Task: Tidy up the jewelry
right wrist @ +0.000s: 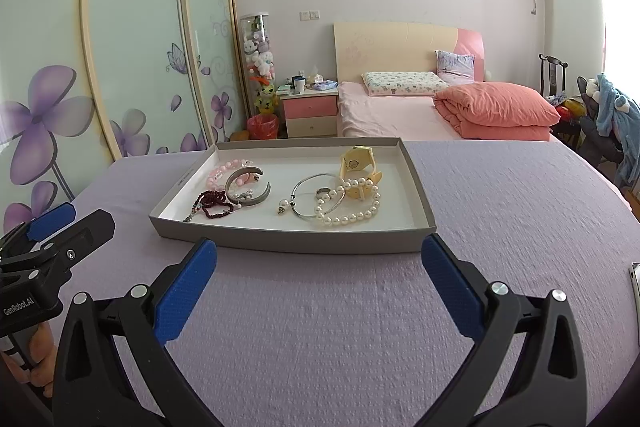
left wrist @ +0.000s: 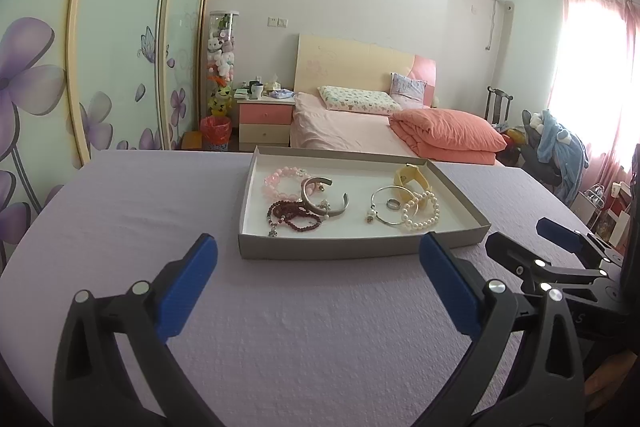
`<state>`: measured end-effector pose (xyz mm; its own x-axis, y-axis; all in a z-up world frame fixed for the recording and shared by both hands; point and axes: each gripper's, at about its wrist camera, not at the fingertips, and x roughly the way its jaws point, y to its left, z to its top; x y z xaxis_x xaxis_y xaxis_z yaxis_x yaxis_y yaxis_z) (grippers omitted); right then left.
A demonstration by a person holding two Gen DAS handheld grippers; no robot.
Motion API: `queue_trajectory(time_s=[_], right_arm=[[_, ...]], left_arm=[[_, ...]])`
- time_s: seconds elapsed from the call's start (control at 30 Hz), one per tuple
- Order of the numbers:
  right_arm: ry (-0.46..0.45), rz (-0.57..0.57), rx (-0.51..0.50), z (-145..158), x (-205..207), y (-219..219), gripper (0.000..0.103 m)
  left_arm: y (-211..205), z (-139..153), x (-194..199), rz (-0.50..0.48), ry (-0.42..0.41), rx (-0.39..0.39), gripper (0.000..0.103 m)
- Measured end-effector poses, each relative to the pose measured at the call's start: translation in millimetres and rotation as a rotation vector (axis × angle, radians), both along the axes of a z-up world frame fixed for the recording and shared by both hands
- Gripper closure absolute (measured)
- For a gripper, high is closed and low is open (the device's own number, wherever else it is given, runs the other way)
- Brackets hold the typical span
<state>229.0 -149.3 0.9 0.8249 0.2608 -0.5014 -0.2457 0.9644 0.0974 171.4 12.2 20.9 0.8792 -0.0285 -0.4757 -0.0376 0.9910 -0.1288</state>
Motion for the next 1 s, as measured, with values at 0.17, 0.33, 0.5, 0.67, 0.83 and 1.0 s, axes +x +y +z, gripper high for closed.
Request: queue_trajectory(time_s=[0.17, 0.33, 0.5, 0.67, 0.83, 1.0], right_arm=[[0.0, -0.001, 0.0, -0.3, 0.4, 0.4, 0.001], [0.0, 0.0, 0.0, -0.1, 0.4, 0.1, 0.001], [0.0, 0.0, -0.001, -0.2, 0.3, 0.3, 0.001], [0.0, 0.0, -0.001, 0.0, 0.4, 0.0, 0.001], [0.0, 0.0, -0.001, 0.0, 0.3, 0.3, 0.001], [0.001, 0.002, -0.001, -1.1, 0.1, 0.2, 0.001]], left_arm=[[0.2, -0.5, 0.1, 0.0, 0.002, -0.001, 0.002], [0.3, -0.5, 0.1, 0.0, 0.002, -0.001, 0.002], [0.4, -0.5, 0.3, 0.0, 0.002, 0.0, 0.002], [-0.2, -2.1, 0.1, 0.008, 0.005, 0.002, 0.002], [-1.2, -3.3, -1.9, 0.013, 0.001, 0.0, 0.002], [-1.4, -3.2, -1.6, 0.014, 0.003, 0.0, 0.002]])
